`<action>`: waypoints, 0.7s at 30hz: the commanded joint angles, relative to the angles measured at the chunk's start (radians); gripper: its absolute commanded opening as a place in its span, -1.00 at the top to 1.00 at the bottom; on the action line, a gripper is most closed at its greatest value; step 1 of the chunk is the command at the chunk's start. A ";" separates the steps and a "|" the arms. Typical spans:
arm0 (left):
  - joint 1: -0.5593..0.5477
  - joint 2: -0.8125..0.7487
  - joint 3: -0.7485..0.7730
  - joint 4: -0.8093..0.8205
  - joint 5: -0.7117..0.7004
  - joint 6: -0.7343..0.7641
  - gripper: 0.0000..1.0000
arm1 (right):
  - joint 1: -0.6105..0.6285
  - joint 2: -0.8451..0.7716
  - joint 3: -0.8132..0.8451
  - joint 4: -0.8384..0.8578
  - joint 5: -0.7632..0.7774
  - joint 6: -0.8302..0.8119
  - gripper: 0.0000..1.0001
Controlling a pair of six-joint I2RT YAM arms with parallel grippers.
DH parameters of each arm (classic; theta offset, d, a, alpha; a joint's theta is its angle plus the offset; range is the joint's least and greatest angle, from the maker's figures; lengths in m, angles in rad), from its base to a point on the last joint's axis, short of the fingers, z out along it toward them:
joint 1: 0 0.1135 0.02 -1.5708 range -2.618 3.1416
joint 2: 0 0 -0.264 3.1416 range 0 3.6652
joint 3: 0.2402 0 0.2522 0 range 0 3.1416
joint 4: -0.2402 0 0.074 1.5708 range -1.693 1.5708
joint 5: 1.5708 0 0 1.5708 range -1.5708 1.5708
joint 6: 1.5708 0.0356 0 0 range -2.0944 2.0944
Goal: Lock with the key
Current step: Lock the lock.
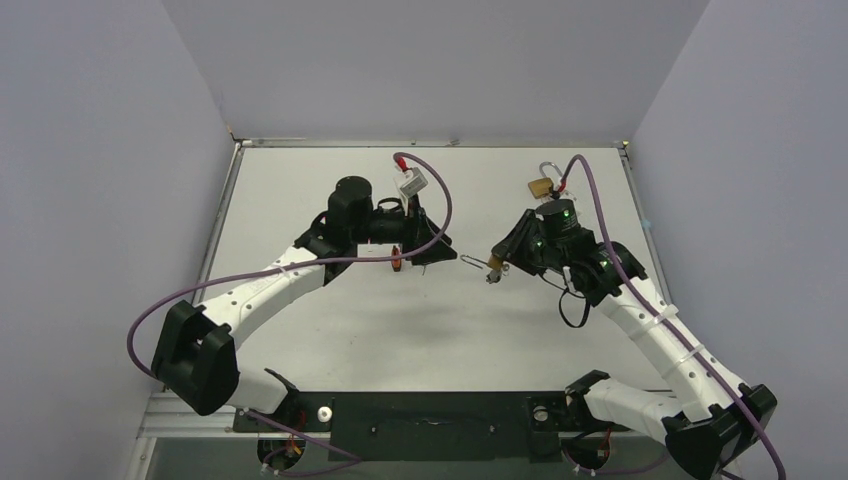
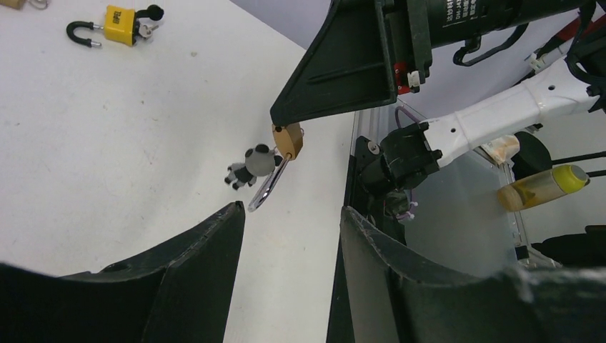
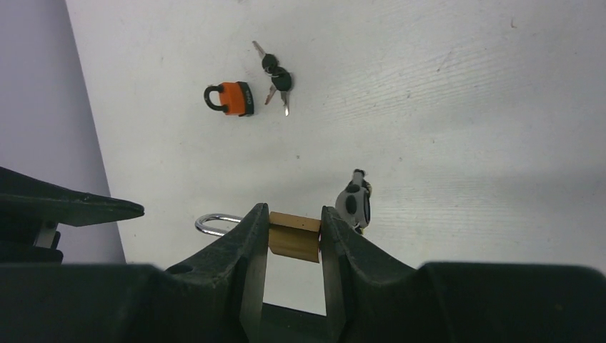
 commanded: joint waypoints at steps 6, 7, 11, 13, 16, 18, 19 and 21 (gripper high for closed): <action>-0.022 0.022 0.085 -0.058 0.043 0.096 0.01 | 0.033 0.000 0.107 -0.010 -0.049 0.009 0.77; -0.024 0.022 0.086 -0.060 0.044 0.098 0.01 | 0.033 0.000 0.111 -0.011 -0.049 0.009 0.77; -0.040 0.026 0.100 -0.085 0.043 0.115 0.00 | 0.039 -0.003 0.121 -0.015 -0.053 0.015 0.76; -0.046 0.033 0.102 -0.095 0.041 0.122 0.01 | 0.043 -0.003 0.126 -0.016 -0.051 0.019 0.76; -0.056 0.036 0.102 -0.095 0.039 0.121 0.01 | 0.046 -0.004 0.129 -0.015 -0.048 0.023 0.76; -0.065 0.036 0.104 -0.096 0.037 0.120 0.02 | 0.048 -0.006 0.128 -0.016 -0.046 0.026 0.76; -0.066 0.036 0.104 -0.096 0.035 0.120 0.03 | 0.048 -0.004 0.128 -0.015 -0.045 0.026 0.76; -0.071 0.037 0.104 -0.094 0.032 0.118 0.06 | 0.050 -0.002 0.130 -0.015 -0.039 0.027 0.76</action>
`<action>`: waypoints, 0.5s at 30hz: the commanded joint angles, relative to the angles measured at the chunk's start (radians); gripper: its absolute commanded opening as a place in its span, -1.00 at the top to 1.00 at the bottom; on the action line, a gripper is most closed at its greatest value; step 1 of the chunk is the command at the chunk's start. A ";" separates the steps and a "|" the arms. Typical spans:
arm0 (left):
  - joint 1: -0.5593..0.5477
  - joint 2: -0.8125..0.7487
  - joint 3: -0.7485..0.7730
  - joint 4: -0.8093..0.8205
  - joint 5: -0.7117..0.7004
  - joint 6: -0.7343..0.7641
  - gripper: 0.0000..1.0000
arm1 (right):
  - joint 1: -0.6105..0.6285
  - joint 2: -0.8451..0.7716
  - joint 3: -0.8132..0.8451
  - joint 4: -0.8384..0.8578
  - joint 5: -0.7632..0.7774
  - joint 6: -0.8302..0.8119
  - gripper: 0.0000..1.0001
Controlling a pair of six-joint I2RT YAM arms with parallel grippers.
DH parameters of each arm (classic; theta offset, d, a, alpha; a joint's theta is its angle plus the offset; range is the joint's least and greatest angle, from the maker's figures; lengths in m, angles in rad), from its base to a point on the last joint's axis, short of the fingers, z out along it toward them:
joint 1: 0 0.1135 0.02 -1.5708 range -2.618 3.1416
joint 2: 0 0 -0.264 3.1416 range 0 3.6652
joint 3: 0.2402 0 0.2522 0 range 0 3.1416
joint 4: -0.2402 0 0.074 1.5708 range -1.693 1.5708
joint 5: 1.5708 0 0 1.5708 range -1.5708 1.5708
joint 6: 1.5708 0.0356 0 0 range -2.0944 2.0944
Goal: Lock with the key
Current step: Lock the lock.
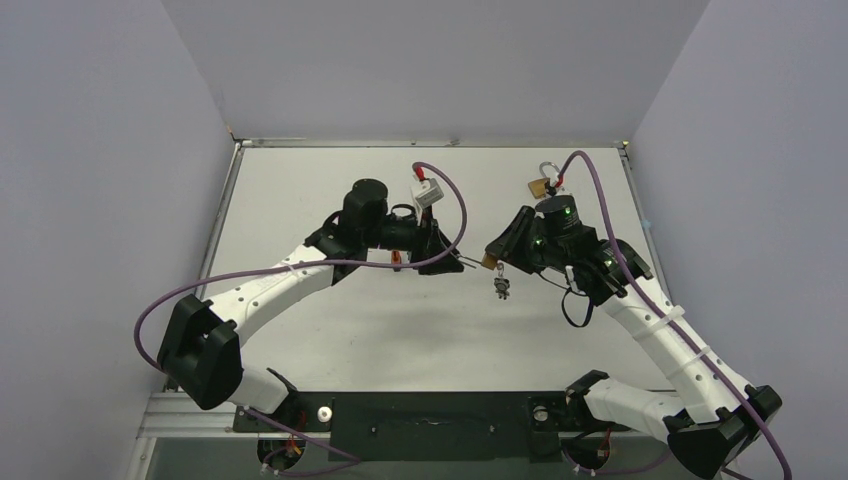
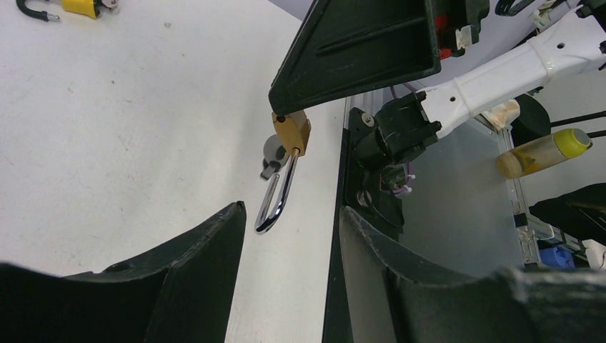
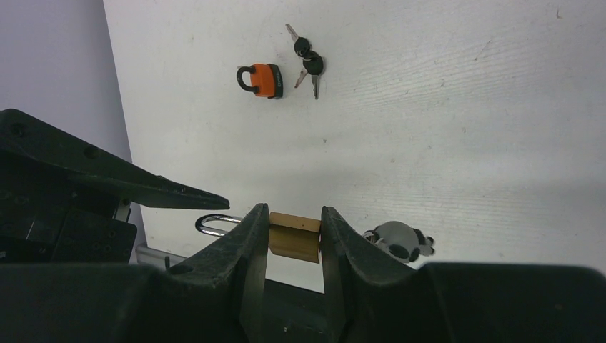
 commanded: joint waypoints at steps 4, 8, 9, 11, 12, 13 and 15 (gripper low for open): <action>-0.019 0.008 0.057 0.018 0.006 0.015 0.21 | 0.017 -0.002 0.055 0.022 0.012 0.016 0.76; -0.022 0.013 0.054 0.025 -0.003 0.006 0.48 | 0.020 -0.004 0.057 0.023 0.019 0.017 0.76; -0.022 0.014 0.053 0.028 -0.004 0.000 0.61 | 0.023 -0.004 0.057 0.023 0.020 0.017 0.76; -0.025 0.017 0.051 0.034 -0.007 -0.007 0.81 | 0.027 -0.005 0.058 0.023 0.024 0.017 0.76; -0.027 0.018 0.053 0.032 -0.010 -0.010 0.89 | 0.027 -0.005 0.057 0.023 0.029 0.016 0.76; -0.028 0.020 0.054 0.027 -0.019 -0.011 1.00 | 0.027 -0.007 0.057 0.023 0.032 0.016 0.75; -0.030 0.022 0.056 0.020 -0.036 -0.017 1.00 | 0.034 -0.011 0.059 0.022 0.045 0.009 0.72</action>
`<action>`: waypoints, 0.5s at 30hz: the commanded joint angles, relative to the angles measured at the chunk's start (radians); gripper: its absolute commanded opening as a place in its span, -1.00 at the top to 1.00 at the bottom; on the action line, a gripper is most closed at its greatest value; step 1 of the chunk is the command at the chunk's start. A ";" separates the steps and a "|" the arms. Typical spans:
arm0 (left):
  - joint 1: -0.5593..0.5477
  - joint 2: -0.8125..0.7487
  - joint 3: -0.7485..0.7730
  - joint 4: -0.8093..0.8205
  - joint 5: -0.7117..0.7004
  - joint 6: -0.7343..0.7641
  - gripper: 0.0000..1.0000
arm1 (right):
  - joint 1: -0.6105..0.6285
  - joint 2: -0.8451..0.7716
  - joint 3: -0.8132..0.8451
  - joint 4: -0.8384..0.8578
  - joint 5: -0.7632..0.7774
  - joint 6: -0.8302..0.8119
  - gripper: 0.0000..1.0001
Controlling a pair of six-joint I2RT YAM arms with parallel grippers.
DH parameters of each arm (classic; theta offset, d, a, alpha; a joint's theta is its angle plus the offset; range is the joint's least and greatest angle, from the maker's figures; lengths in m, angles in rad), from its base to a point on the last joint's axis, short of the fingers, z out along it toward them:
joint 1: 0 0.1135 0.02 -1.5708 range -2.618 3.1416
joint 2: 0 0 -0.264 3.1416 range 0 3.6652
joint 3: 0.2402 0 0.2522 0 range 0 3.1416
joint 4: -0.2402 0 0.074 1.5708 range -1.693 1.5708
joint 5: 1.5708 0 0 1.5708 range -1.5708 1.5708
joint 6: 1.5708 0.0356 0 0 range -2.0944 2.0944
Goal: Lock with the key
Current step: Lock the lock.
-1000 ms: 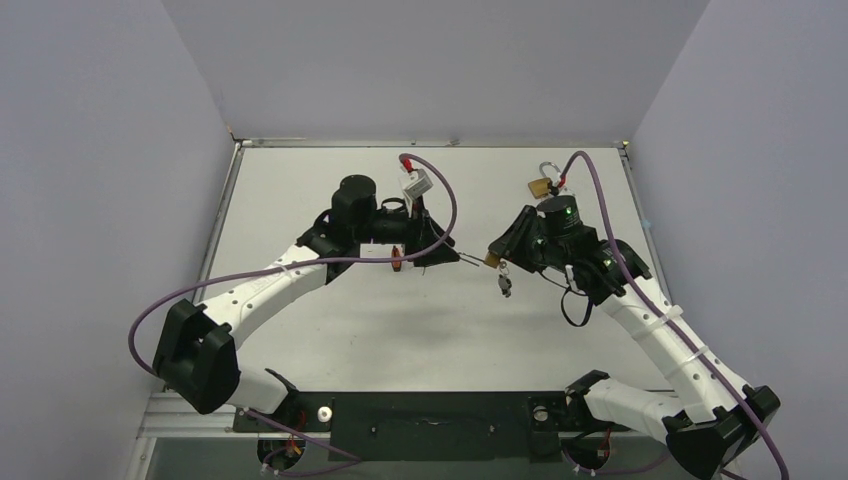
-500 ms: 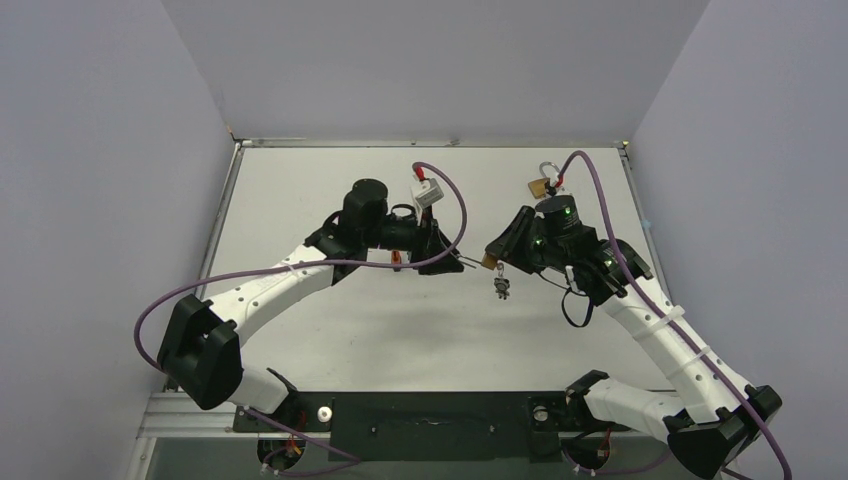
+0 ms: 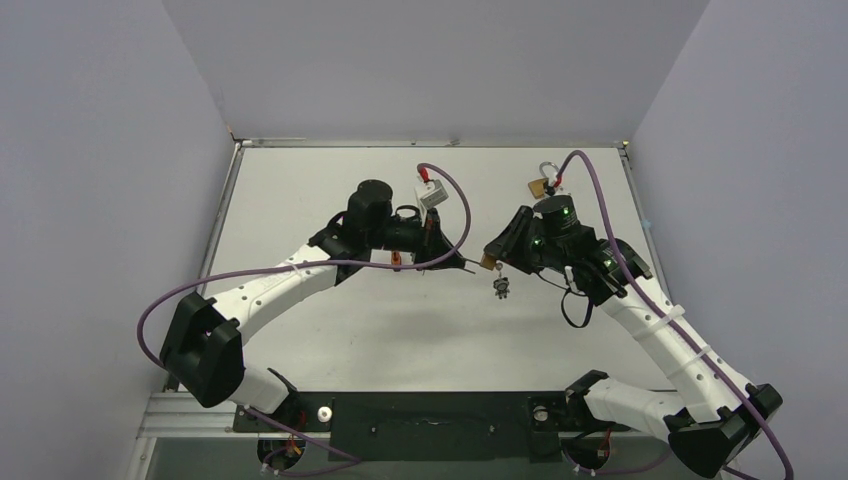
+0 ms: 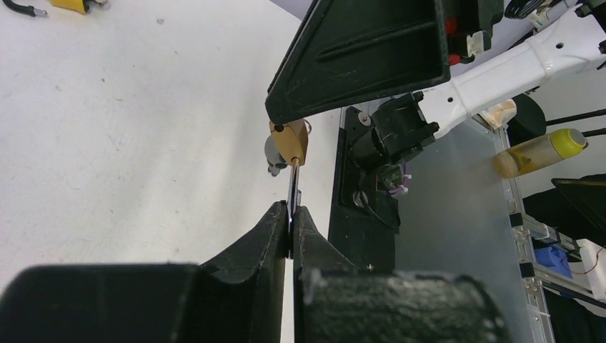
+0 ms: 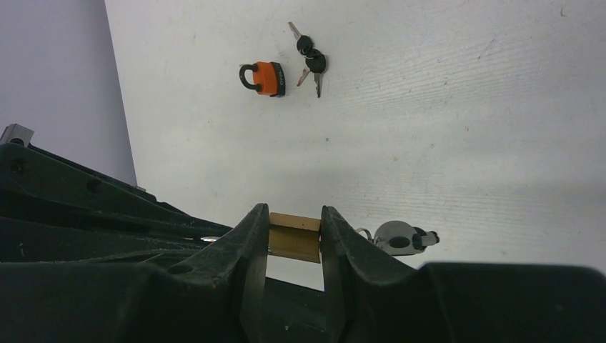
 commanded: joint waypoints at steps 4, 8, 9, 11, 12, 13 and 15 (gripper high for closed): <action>-0.015 -0.012 0.066 -0.006 -0.066 -0.027 1.00 | 0.034 -0.036 0.056 0.032 0.124 -0.061 -0.05; -0.015 -0.066 0.096 -0.055 -0.119 -0.031 1.00 | 0.044 -0.079 0.063 0.061 0.225 -0.164 -0.74; -0.015 -0.077 0.102 -0.077 -0.129 -0.030 1.00 | 0.044 -0.087 0.060 0.071 0.236 -0.179 -0.76; -0.014 -0.108 0.124 -0.122 -0.151 -0.027 1.00 | 0.044 -0.117 0.045 0.128 0.236 -0.232 -0.77; -0.015 -0.128 0.136 -0.143 -0.160 -0.026 1.00 | 0.044 -0.137 0.028 0.183 0.207 -0.272 -0.77; -0.015 -0.137 0.144 -0.155 -0.165 -0.026 1.00 | 0.043 -0.148 0.018 0.211 0.189 -0.293 -0.78; -0.016 -0.175 0.170 -0.190 -0.180 -0.024 1.00 | 0.044 -0.182 -0.018 0.314 0.114 -0.345 -0.78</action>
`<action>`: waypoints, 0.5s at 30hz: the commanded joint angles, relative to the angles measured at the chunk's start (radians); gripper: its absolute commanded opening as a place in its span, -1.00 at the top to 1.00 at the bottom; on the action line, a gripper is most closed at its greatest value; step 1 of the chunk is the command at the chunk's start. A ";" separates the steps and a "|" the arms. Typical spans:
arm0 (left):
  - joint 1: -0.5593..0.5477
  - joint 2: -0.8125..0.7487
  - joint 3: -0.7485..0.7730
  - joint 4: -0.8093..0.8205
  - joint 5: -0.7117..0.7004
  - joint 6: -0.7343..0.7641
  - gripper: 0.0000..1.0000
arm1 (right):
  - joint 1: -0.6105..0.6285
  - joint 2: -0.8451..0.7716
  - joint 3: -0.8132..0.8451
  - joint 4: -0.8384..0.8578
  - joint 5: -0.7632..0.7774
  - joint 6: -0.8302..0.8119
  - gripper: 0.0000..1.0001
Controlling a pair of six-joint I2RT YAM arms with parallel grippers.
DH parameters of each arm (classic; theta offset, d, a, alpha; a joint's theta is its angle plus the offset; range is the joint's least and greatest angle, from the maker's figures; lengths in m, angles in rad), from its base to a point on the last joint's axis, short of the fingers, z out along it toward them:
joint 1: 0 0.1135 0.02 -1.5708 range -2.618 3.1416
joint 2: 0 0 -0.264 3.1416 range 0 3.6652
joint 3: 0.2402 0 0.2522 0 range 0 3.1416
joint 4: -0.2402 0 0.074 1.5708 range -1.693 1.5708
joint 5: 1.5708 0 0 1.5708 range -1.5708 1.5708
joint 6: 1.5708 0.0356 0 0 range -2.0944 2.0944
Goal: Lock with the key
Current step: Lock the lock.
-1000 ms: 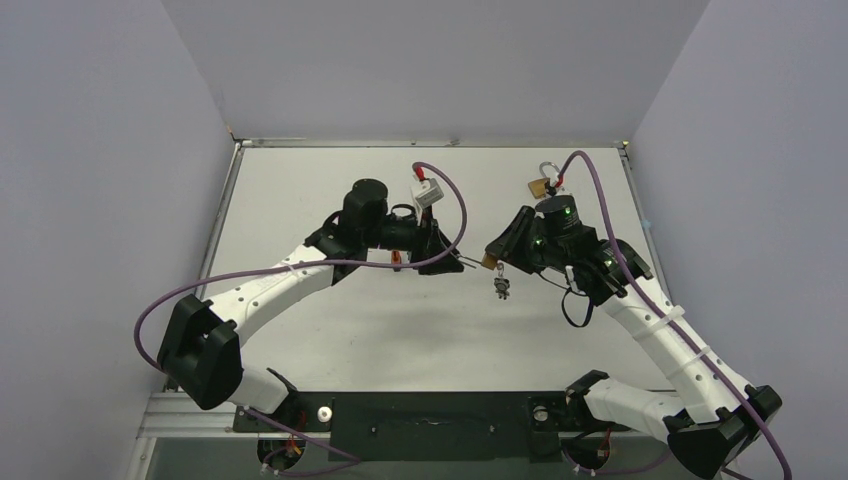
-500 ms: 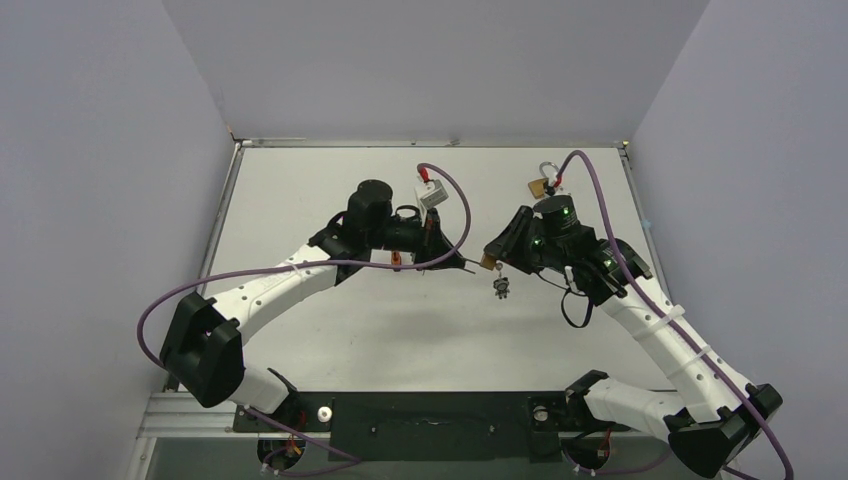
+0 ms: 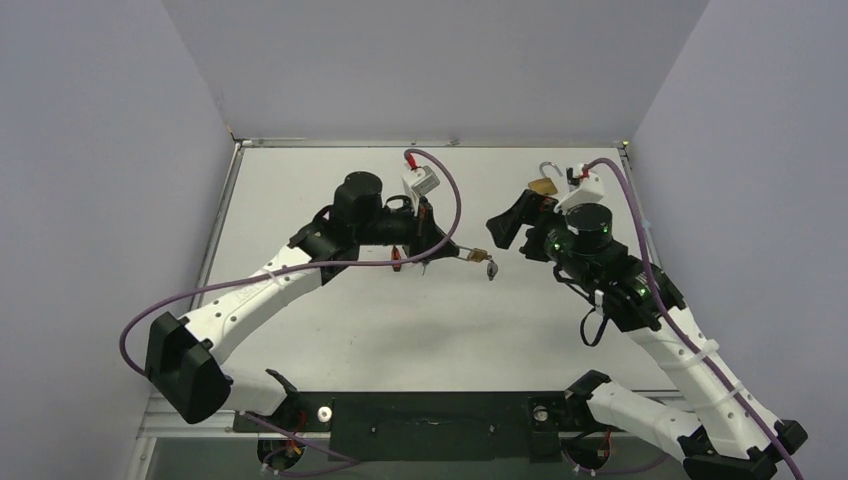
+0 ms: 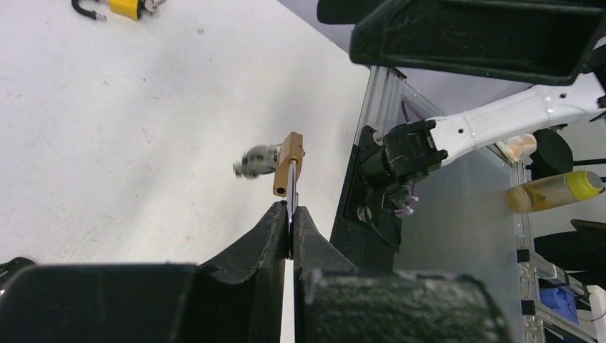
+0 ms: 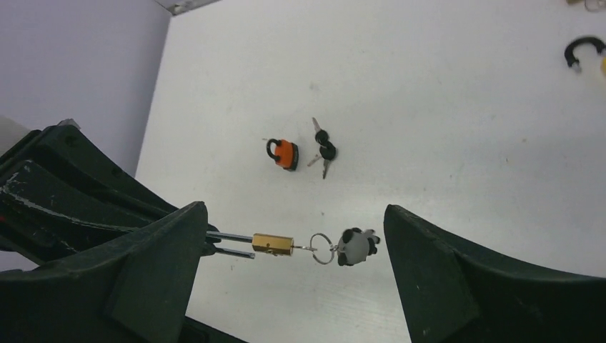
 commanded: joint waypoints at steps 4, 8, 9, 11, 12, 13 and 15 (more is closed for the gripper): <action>-0.005 -0.158 0.189 -0.109 -0.043 0.006 1.00 | 0.006 -0.116 -0.073 0.404 -0.172 -0.219 -0.77; -0.003 -0.199 0.268 -0.181 -0.066 0.016 1.00 | 0.006 -0.111 -0.034 0.515 -0.318 -0.276 -0.78; -0.004 -0.205 0.277 -0.191 -0.071 0.018 1.00 | 0.007 -0.107 -0.015 0.526 -0.344 -0.285 -0.78; -0.003 -0.230 0.293 -0.219 -0.089 0.017 1.00 | 0.007 -0.096 0.007 0.563 -0.440 -0.306 -0.78; -0.001 -0.245 0.303 -0.232 -0.098 0.014 1.00 | 0.007 -0.088 0.021 0.589 -0.508 -0.315 -0.78; 0.000 -0.250 0.308 -0.238 -0.100 0.008 1.00 | 0.006 -0.082 0.028 0.600 -0.541 -0.316 -0.78; 0.004 -0.263 0.331 -0.263 -0.103 0.003 1.00 | 0.008 -0.065 0.047 0.629 -0.633 -0.318 -0.77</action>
